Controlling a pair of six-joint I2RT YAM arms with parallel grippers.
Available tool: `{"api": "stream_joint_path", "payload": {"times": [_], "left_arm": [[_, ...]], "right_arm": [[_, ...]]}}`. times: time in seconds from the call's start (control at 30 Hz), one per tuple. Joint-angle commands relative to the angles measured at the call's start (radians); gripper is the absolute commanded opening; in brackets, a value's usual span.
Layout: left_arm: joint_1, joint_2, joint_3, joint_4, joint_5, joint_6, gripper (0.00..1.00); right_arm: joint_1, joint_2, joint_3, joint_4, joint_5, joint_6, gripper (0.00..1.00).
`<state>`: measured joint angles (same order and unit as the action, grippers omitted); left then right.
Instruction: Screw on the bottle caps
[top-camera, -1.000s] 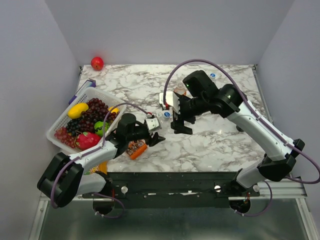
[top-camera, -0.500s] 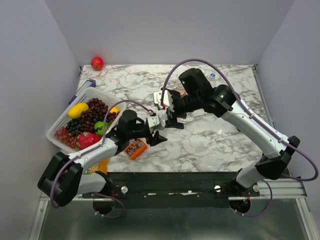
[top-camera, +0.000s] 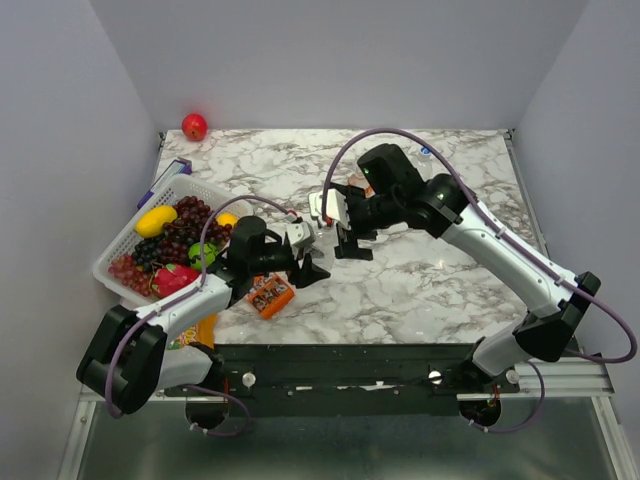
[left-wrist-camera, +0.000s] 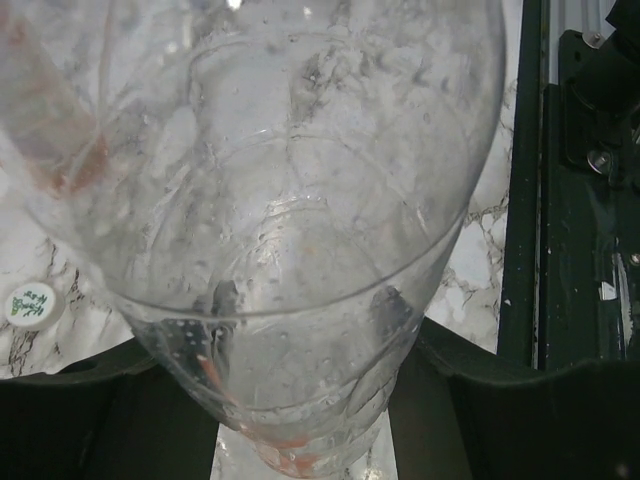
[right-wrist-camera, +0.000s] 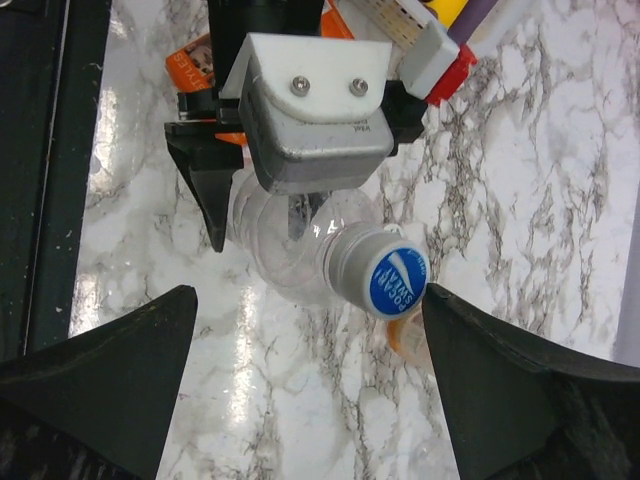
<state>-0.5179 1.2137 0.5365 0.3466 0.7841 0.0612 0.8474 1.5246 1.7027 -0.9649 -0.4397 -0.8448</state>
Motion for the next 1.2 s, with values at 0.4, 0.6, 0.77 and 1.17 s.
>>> {"api": "stream_joint_path", "payload": {"times": [0.4,0.6,0.77,1.17], "left_arm": [[0.070,-0.026,0.074,-0.144,0.017,0.095,0.00],[0.053,-0.025,0.111,-0.245,0.061,0.141,0.00],[0.041,-0.019,0.140,-0.276,0.069,0.160,0.00],[0.036,-0.011,0.168,-0.275,0.064,0.141,0.00]], "right_arm": [[-0.016,-0.026,0.125,-0.048,0.044,0.228,0.98],[-0.016,-0.004,0.125,0.063,-0.079,0.092,0.99],[-0.004,0.005,0.086,0.094,-0.122,0.020,1.00],[-0.002,0.049,0.046,0.065,-0.085,-0.042,1.00]]}}
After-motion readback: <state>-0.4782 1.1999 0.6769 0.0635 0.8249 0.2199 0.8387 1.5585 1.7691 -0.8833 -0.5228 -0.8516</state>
